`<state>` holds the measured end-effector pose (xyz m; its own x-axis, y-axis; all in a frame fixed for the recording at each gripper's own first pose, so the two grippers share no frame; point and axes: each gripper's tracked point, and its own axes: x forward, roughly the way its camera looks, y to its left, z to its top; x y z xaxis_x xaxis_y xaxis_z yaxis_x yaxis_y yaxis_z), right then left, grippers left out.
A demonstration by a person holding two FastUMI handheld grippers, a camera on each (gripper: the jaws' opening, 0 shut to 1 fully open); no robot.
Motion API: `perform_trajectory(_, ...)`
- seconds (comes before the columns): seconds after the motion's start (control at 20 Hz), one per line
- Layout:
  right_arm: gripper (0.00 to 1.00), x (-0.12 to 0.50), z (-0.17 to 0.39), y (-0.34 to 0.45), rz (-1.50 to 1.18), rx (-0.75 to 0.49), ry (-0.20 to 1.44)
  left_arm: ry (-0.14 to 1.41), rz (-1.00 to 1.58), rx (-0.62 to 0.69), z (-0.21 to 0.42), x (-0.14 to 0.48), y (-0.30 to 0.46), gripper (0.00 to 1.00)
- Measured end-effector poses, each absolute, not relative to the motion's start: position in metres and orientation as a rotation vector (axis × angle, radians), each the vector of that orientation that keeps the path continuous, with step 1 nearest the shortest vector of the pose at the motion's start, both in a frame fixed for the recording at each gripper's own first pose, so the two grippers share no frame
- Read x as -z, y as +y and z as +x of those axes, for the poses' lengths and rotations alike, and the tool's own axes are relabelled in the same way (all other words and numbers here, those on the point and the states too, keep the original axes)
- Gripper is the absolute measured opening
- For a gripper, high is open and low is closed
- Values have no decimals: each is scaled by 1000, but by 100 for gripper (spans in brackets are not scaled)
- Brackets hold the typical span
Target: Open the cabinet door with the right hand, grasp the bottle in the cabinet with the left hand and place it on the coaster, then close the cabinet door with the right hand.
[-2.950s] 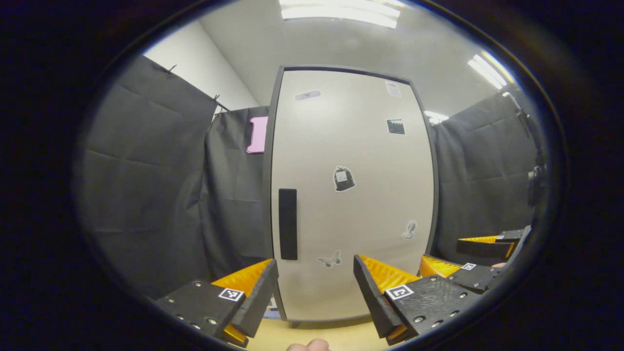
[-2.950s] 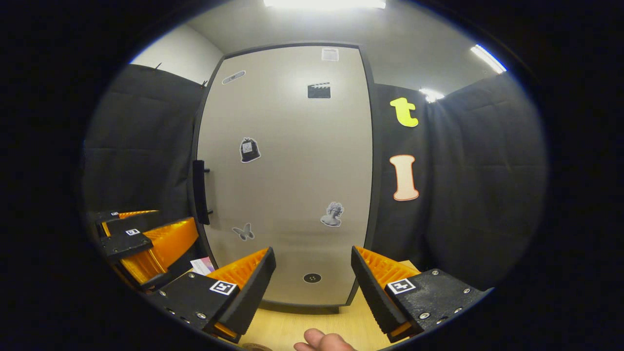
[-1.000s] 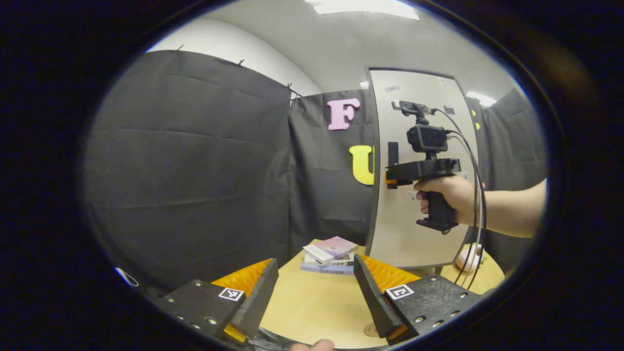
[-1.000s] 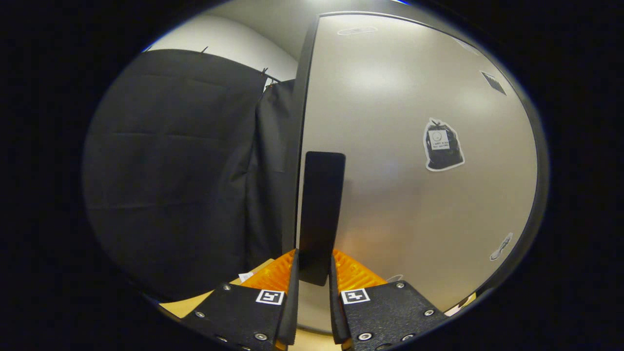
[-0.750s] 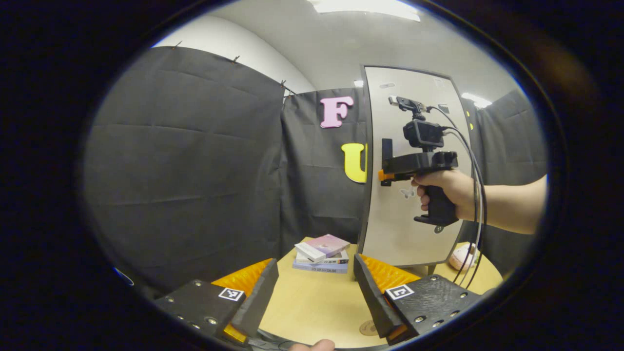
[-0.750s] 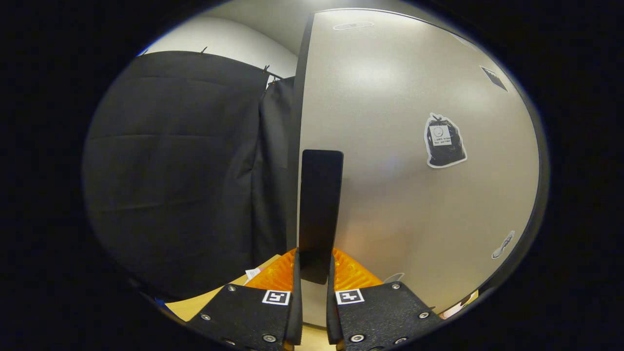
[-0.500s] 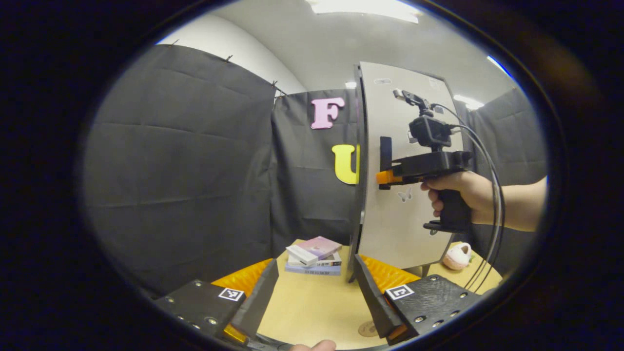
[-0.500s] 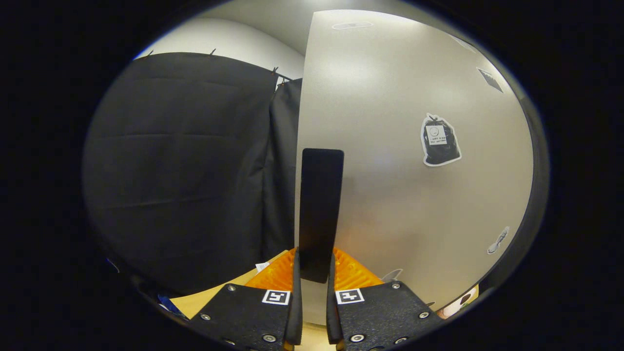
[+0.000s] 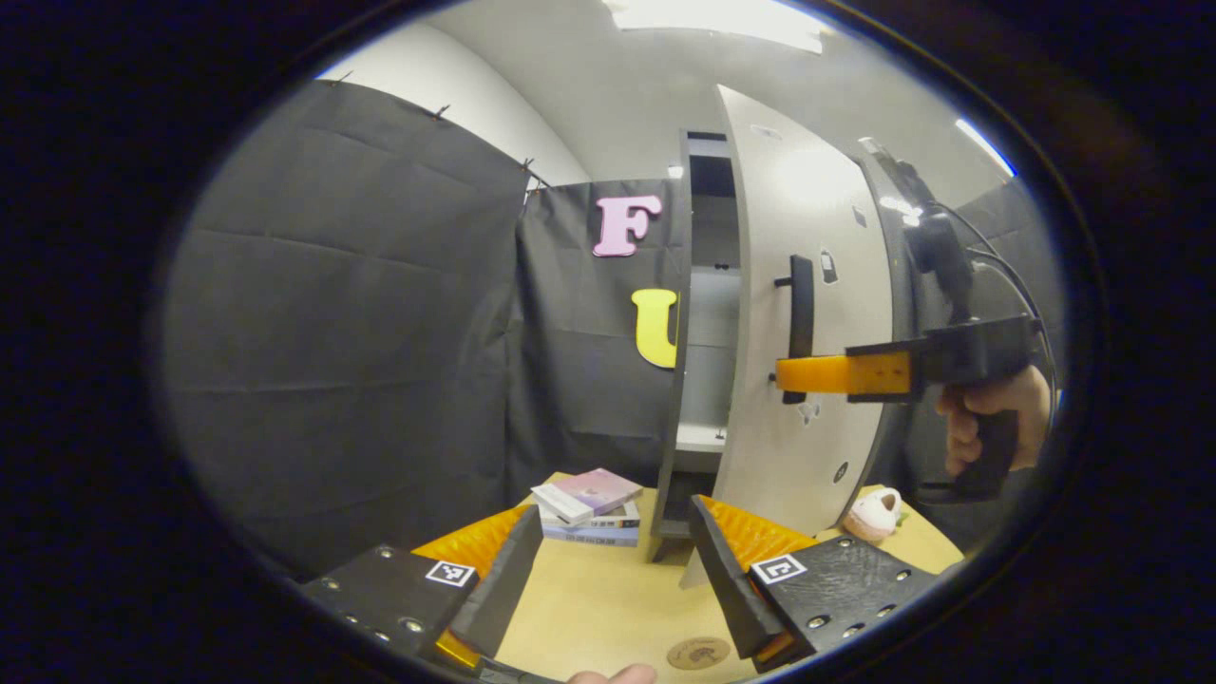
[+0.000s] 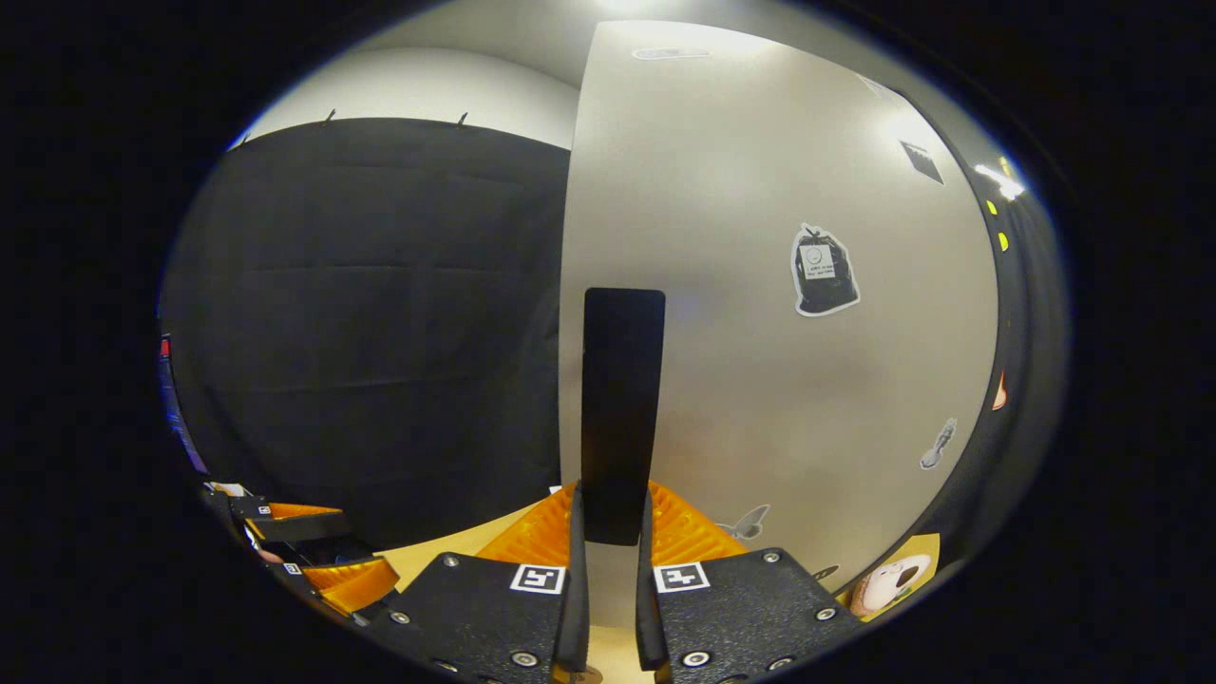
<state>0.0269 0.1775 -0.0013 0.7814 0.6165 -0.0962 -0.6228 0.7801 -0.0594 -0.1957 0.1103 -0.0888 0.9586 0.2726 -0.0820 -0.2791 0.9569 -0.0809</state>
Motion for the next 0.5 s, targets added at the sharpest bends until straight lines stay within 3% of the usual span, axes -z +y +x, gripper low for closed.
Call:
perform_trajectory(0.05,20,1,23,172,-92,-694,74,72,-85,-294,-193,87,108,94)
perform_trajectory(0.25,20,3,23,146,-99,-784,96,74,-58,-339,-194,76,82,89)
perform_trajectory(0.35,20,4,26,134,-88,-807,110,74,-53,-348,-198,70,62,94)
perform_trajectory(0.5,20,5,24,118,-117,-801,127,84,-26,-345,-200,62,32,89)
